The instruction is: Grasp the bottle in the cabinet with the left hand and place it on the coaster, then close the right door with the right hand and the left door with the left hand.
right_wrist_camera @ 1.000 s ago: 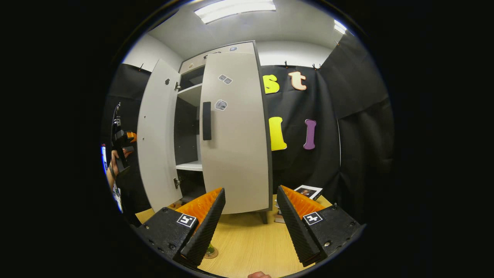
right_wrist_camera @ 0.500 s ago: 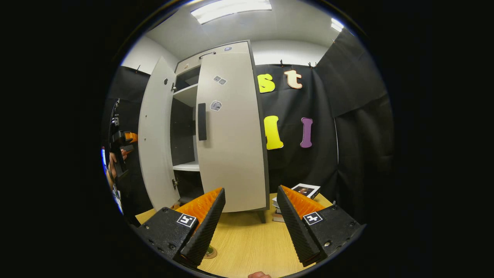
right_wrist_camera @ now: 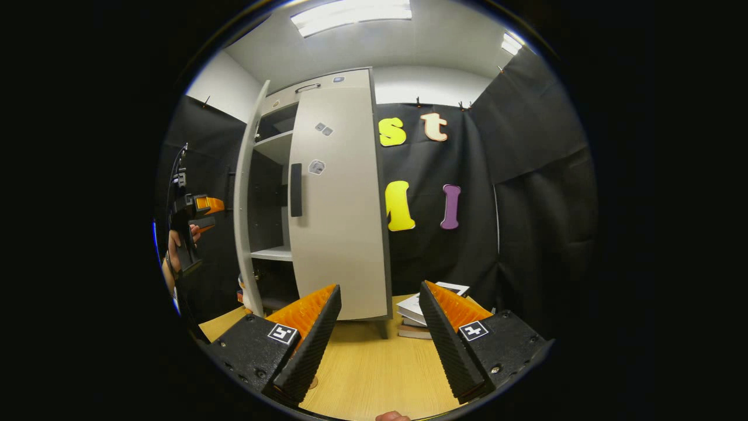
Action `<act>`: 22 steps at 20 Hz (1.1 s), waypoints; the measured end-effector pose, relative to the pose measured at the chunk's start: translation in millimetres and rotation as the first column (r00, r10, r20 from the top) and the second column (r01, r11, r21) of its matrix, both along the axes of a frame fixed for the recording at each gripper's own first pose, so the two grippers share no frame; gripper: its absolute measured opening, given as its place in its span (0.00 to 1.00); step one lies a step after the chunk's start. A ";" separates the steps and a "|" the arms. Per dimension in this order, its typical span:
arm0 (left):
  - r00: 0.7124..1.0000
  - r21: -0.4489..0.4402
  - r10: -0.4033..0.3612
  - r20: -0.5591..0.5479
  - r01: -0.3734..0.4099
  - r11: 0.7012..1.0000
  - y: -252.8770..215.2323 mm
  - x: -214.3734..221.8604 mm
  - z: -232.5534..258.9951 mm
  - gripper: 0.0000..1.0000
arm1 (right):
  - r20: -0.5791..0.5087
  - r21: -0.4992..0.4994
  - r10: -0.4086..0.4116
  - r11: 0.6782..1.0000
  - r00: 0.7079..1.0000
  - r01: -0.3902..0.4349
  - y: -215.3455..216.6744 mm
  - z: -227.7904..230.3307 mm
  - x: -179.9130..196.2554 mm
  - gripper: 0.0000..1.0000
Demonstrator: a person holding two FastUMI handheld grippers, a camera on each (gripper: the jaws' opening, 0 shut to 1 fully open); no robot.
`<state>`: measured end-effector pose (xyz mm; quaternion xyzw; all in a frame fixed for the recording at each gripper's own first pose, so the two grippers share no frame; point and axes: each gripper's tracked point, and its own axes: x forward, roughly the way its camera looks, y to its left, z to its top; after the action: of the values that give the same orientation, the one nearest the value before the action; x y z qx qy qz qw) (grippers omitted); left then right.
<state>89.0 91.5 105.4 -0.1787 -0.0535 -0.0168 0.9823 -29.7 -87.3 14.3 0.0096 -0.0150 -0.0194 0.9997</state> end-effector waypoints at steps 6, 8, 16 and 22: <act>0.999 0.120 0.021 0.046 -0.027 0.992 -11.2 -16.9 11.5 0.95 | 0.007 0.030 -0.004 1.000 1.000 0.004 4.2 1.5 5.0 0.83; 0.999 0.160 0.019 0.043 -0.025 0.987 -22.1 -29.5 2.4 1.00 | 0.007 0.047 0.024 0.999 1.000 -0.024 17.4 -1.0 10.9 0.83; 0.999 0.309 0.049 0.012 -0.051 0.950 -63.8 -81.8 -64.1 0.95 | -0.013 0.060 0.155 0.986 0.988 -0.154 70.4 -7.7 24.5 0.83; 0.997 0.368 0.011 -0.073 0.017 0.930 -101.1 -115.1 -127.0 0.95 | -0.035 0.067 0.186 0.981 0.982 -0.183 86.9 -19.3 22.9 0.83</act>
<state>-26.1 -9.6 -21.7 0.0083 -0.0130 -0.0213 0.9997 -6.7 -0.4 -5.0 0.0421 0.0073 0.0729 0.9964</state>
